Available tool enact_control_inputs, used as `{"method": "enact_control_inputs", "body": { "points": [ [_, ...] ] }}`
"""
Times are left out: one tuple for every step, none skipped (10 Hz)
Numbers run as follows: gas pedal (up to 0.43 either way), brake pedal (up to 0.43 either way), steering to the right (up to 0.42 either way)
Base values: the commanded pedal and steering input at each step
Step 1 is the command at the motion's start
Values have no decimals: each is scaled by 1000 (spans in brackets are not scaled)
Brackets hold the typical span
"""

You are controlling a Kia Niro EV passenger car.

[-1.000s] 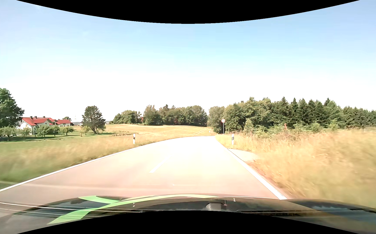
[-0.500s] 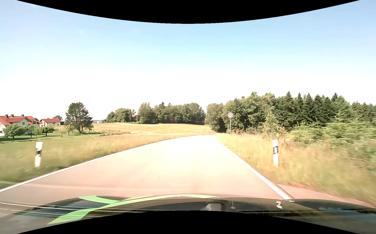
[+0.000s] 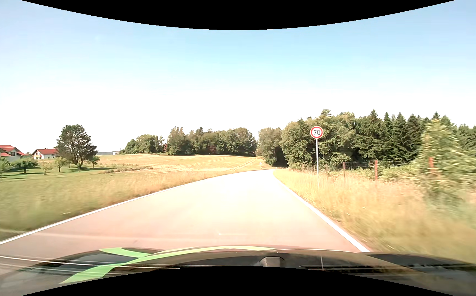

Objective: Follow the waypoints while adhering to traffic rules and regulations

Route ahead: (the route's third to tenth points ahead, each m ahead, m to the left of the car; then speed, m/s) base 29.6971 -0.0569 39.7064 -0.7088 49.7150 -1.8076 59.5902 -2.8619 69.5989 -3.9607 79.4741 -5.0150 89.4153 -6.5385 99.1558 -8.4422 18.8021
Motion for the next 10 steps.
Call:
{"method": "enact_control_inputs", "body": {
  "points": [
    [138, 0, 7],
    [150, 0, 7],
    [150, 0, 7],
    [130, 0, 7],
    [130, 0, 7],
    [98, 0, 7],
    [47, 0, 7],
    [47, 0, 7],
    [47, 0, 7],
    [28, 0, 7]
  ]
}}
